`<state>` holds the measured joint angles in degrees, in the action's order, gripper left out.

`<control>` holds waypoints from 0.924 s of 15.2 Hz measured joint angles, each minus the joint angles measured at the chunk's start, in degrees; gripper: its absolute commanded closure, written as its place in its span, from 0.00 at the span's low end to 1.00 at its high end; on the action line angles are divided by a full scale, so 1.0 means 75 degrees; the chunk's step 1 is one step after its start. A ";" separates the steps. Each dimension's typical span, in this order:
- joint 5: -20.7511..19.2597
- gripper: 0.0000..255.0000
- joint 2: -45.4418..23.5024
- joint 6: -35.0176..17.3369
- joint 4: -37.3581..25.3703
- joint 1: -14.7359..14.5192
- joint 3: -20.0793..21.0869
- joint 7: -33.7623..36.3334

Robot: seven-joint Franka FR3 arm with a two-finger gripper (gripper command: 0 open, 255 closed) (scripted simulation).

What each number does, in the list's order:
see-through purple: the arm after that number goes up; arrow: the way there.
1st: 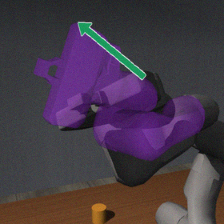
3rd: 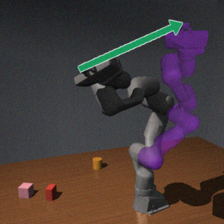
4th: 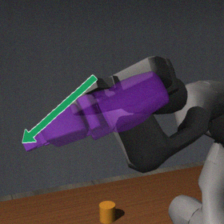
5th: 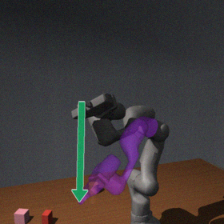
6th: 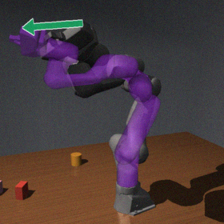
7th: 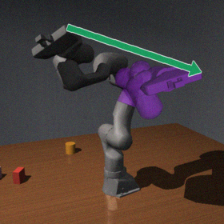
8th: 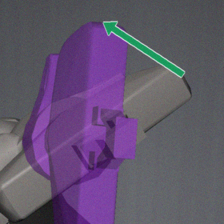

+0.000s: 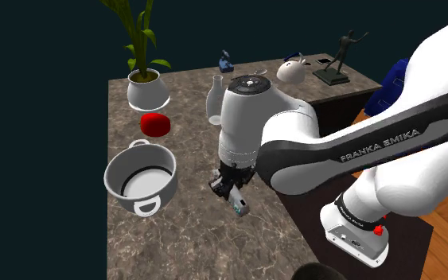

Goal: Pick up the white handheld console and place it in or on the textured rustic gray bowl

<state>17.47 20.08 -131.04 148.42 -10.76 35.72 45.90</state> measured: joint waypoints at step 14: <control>0.2255 1.00 0.3390 0.1277 0.1977 -0.2921 0.0615 0.1478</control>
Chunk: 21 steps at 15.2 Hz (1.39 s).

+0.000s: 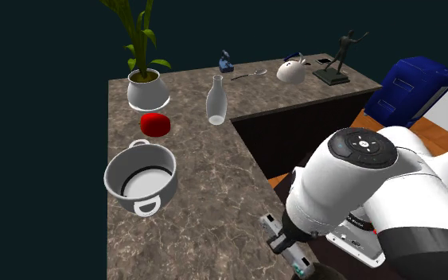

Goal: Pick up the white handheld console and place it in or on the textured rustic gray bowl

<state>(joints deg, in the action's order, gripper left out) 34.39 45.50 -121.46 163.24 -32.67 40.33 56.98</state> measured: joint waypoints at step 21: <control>0.2446 1.00 0.0690 -0.0139 0.0431 -0.2395 0.2506 0.2564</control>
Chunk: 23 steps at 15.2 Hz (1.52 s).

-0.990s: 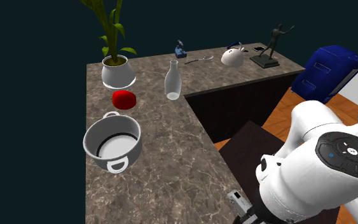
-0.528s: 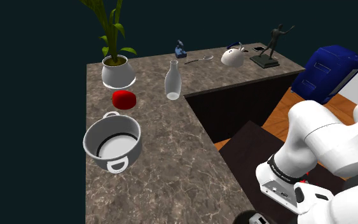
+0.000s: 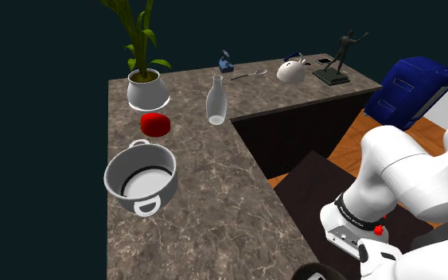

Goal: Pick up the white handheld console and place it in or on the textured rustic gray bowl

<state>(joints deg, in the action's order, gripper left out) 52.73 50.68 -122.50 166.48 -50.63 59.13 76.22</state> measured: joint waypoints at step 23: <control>-0.0559 0.00 0.0620 0.0842 -0.0182 -0.0179 -0.0721 0.0152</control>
<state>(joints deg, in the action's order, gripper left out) 48.54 55.33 -116.19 165.11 -51.98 53.71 77.36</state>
